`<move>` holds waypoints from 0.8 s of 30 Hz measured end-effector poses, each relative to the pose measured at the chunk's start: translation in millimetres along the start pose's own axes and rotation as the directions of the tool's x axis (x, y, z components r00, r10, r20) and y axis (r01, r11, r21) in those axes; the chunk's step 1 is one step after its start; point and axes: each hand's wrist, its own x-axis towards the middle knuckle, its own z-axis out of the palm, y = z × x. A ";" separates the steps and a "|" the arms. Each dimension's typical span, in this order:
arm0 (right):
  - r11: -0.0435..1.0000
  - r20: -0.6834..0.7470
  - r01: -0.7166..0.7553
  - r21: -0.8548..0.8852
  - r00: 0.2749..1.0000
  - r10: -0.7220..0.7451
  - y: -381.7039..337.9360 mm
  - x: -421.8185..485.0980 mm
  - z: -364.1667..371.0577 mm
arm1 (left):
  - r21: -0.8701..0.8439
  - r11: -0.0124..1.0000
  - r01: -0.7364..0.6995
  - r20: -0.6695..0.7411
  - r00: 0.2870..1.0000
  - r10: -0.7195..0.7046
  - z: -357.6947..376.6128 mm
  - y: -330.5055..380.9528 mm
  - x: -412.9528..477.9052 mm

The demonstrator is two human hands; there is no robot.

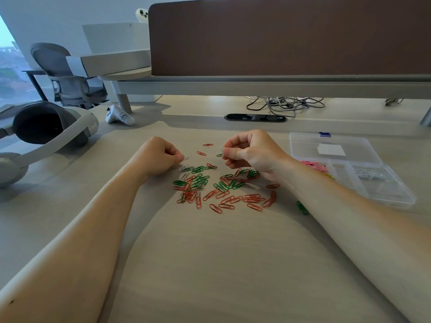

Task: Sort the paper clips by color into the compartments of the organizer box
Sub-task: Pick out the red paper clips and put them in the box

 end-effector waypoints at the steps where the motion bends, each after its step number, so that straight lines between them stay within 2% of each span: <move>1: 1.000 0.001 -0.001 0.000 1.000 0.001 -0.2 0.1 -0.2 | -0.003 0.999 0.035 0.017 0.999 -0.035 -2.9 -1.4 -0.4; 3: 1.000 0.007 -0.003 -0.003 1.000 0.003 -0.8 -0.1 -0.4 | 0.020 0.996 0.081 0.063 0.995 -0.082 -5.7 -2.4 -1.2; 7: 1.000 0.021 -0.003 -0.022 1.000 0.003 -1.4 -1.5 -0.3 | 0.097 0.992 0.078 0.093 0.992 -0.087 -4.4 -2.6 -0.3; 15: 0.998 0.025 -0.001 -0.057 1.000 0.002 -0.5 -0.9 -1.0 | 0.157 0.987 -0.045 0.065 0.997 0.035 4.4 2.0 -2.1; 20: 0.997 0.025 0.002 -0.077 1.000 -0.001 -0.4 -1.2 -0.9 | 0.253 0.965 -0.063 0.088 0.995 0.042 5.0 4.7 -1.1; 24: 0.997 0.025 0.001 -0.072 1.000 0.001 0.7 -0.2 -0.9 | 0.247 0.967 -0.063 0.096 0.995 0.040 2.3 3.7 -2.4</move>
